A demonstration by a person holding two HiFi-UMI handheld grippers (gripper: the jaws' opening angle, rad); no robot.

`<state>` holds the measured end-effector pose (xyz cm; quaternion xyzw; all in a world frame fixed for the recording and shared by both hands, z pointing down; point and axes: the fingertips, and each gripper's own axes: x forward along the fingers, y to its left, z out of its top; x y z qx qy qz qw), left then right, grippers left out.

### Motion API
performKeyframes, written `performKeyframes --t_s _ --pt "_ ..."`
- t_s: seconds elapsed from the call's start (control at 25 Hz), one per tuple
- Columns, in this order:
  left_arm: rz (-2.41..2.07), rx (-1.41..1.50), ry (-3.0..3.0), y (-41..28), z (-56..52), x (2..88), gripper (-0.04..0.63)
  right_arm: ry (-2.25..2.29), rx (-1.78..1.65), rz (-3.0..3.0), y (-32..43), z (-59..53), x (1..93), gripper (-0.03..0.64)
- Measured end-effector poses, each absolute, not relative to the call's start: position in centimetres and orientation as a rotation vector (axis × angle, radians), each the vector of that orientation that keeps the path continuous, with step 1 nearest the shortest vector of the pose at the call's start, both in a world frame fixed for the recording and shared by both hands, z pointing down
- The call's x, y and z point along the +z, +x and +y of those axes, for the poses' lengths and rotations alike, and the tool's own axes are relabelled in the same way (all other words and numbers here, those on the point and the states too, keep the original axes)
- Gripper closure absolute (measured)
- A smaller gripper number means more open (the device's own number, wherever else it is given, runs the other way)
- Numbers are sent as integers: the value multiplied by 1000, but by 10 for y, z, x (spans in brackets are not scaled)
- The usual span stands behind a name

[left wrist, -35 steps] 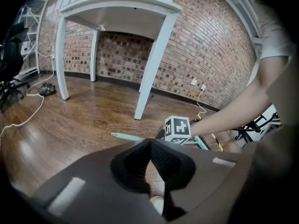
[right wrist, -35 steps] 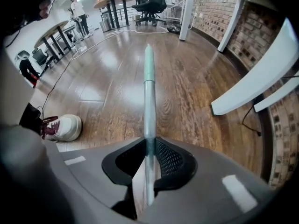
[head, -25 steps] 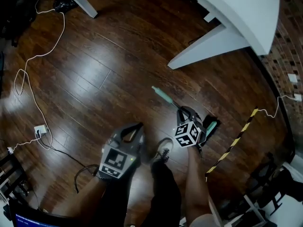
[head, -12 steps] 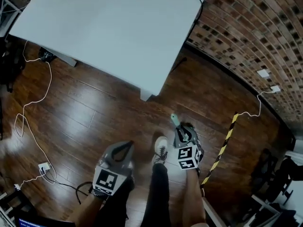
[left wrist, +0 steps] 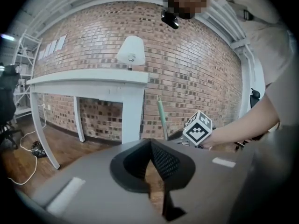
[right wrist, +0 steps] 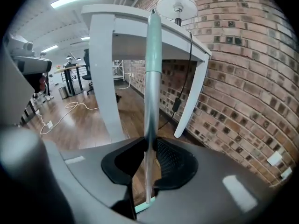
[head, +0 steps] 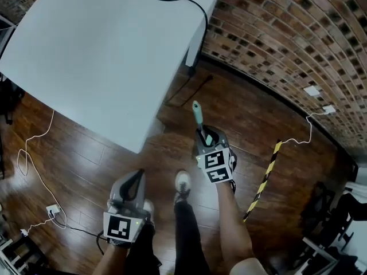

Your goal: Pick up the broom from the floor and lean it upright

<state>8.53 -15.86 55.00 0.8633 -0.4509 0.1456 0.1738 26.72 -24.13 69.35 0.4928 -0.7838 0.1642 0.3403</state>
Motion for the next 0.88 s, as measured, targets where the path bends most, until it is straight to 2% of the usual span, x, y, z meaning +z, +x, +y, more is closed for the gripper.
performKeyframes --t_s 0.36,0.76,0.88 --pt "-1299 406 2425 112 -169 552 595 1138 413 -2123 237 -302 695 525" --pt "-1305 409 2403 96 -167 561 595 1222 340 -2154 228 -312 682 514" --pt "-1313 404 2394 88 -165 561 595 1299 415 -2219 227 -320 669 492"
